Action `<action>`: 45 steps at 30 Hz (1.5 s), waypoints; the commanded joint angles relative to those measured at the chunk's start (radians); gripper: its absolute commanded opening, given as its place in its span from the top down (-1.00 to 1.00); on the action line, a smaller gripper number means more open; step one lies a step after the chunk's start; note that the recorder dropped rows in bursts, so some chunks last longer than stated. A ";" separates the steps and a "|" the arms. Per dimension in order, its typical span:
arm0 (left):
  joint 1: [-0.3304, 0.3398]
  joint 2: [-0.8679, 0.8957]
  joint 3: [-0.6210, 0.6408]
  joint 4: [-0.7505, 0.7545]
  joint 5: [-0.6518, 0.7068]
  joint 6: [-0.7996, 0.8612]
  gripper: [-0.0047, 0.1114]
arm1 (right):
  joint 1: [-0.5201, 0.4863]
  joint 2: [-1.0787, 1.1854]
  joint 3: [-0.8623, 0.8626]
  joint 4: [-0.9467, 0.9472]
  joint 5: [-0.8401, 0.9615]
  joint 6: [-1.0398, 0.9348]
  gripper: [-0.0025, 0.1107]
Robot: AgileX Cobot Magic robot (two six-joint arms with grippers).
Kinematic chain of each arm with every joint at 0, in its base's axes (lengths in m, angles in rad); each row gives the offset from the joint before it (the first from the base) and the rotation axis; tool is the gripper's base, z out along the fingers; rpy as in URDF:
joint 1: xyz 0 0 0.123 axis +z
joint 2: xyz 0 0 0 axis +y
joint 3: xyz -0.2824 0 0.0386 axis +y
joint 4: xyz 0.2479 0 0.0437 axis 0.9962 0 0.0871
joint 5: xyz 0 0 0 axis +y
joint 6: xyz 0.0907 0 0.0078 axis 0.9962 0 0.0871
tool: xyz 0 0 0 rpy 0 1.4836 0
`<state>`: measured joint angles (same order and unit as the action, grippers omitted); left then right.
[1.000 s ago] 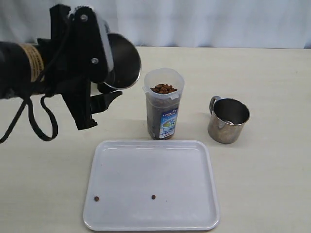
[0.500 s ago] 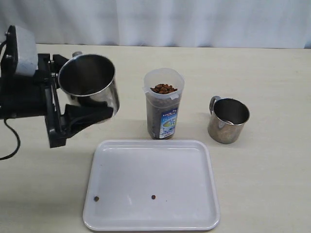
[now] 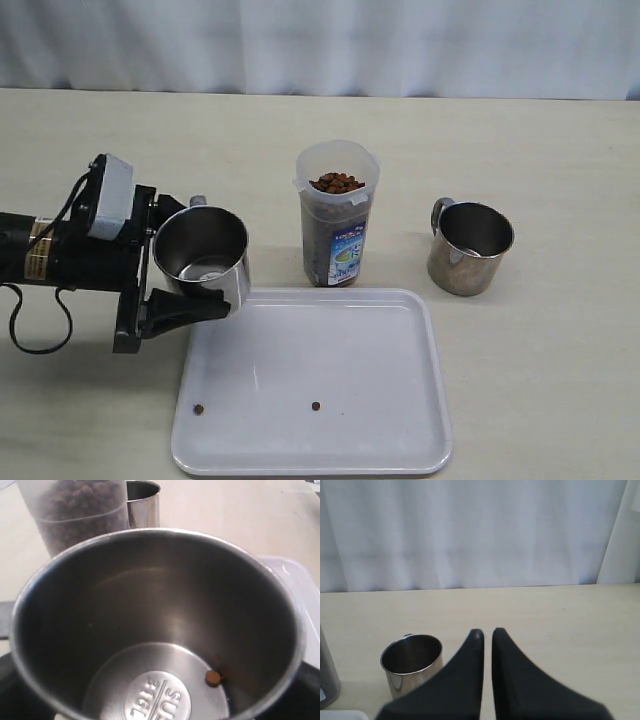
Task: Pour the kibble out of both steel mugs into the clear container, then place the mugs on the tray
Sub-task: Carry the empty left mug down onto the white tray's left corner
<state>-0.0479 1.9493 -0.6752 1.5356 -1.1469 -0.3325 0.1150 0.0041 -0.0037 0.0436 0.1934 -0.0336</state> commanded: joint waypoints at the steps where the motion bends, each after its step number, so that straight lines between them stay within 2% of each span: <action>1: -0.031 0.049 -0.069 0.090 0.015 0.014 0.92 | 0.003 -0.004 0.004 -0.007 -0.001 -0.003 0.87; 7: -0.114 0.141 -0.136 0.156 0.043 0.014 0.92 | 0.003 -0.004 0.004 -0.007 -0.001 -0.003 0.87; 14: -0.117 0.187 -0.156 0.172 0.078 -0.039 0.91 | 0.003 -0.004 0.004 -0.007 -0.001 -0.003 0.87; 15: -0.117 0.189 -0.156 0.172 0.083 -0.039 0.87 | 0.003 -0.004 0.004 -0.007 -0.001 -0.003 0.87; 18: -0.117 0.189 -0.156 0.174 0.088 -0.066 0.59 | 0.003 -0.004 0.004 -0.007 -0.001 -0.003 0.87; 20: -0.117 0.189 -0.156 0.166 0.091 -0.049 0.51 | 0.003 -0.004 0.004 -0.007 -0.001 -0.003 0.87; 29: -0.117 0.189 -0.156 0.136 0.076 -0.030 0.50 | 0.003 -0.004 0.004 -0.007 -0.001 -0.003 0.87; 31: -0.117 0.189 -0.156 0.176 0.071 -0.067 0.25 | 0.003 -0.004 0.004 -0.007 -0.001 -0.003 0.87; 33: -0.117 0.189 -0.156 0.161 0.106 -0.095 -0.37 | 0.003 -0.004 0.004 -0.007 -0.001 -0.003 0.87; 35: -0.117 0.189 -0.156 0.147 0.110 -0.102 -0.57 | 0.003 -0.004 0.004 -0.007 -0.001 -0.003 0.87; 40: -0.103 0.158 -0.156 0.209 0.119 -0.205 -0.61 | 0.003 -0.004 0.004 -0.007 -0.001 -0.003 0.87; 45: -0.025 0.101 -0.156 0.209 0.100 -0.410 -0.61 | 0.003 -0.004 0.004 -0.007 -0.001 -0.003 0.87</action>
<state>-0.1034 2.0751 -0.8261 1.7437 -1.0309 -0.6443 0.1150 0.0041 -0.0037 0.0436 0.1934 -0.0336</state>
